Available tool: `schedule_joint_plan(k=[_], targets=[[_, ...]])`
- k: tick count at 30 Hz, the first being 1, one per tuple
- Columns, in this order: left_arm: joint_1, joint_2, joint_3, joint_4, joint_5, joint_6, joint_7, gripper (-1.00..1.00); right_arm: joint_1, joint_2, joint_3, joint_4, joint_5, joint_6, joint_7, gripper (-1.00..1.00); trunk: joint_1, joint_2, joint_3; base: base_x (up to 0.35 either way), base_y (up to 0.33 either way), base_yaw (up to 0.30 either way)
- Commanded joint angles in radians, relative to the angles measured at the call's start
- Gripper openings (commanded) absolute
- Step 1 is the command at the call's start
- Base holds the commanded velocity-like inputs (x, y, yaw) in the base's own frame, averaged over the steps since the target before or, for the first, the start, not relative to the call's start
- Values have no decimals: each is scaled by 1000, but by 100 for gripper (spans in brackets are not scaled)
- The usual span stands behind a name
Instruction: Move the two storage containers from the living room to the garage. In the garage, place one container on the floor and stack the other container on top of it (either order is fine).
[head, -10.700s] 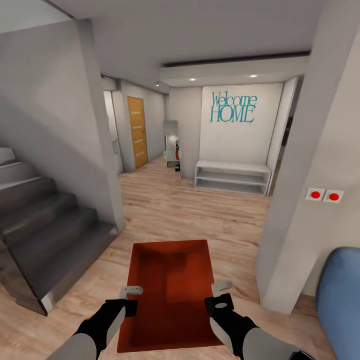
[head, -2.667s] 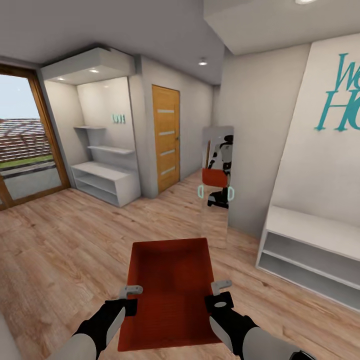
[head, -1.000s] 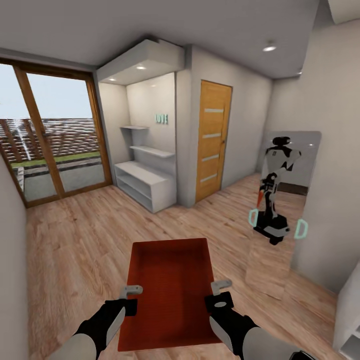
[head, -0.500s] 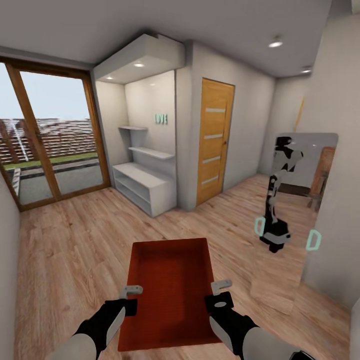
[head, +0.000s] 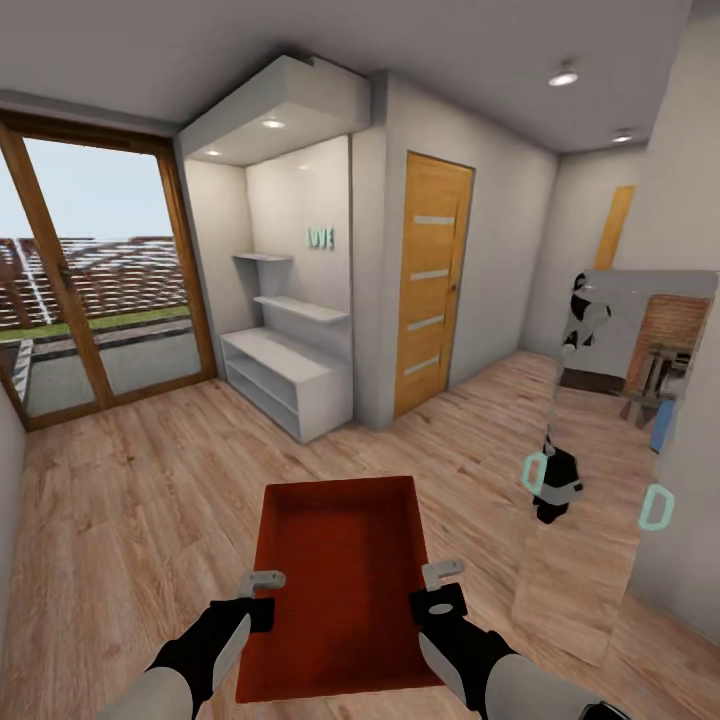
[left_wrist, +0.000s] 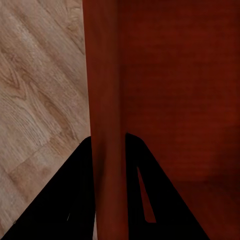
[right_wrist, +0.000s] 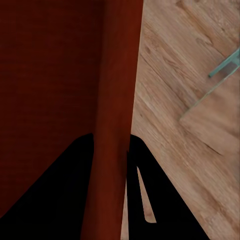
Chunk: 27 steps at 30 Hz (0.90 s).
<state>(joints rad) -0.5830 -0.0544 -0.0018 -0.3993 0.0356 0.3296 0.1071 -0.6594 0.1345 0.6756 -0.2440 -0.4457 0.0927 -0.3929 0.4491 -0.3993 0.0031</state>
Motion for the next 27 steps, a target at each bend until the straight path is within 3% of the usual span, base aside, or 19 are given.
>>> schedule_joint_plan(k=[1, 27], targets=[[0, -1, 9, -3, -12, 6, 6, -100, 0, 1, -1, -17, -10, 7, 14, -100, 1, -1, 0, 322, 0, 0], [0, -1, 9, -3, -12, 6, 6, -100, 0, 1, -1, -17, -10, 7, 14, -100, 1, -1, 0, 322, 0, 0]])
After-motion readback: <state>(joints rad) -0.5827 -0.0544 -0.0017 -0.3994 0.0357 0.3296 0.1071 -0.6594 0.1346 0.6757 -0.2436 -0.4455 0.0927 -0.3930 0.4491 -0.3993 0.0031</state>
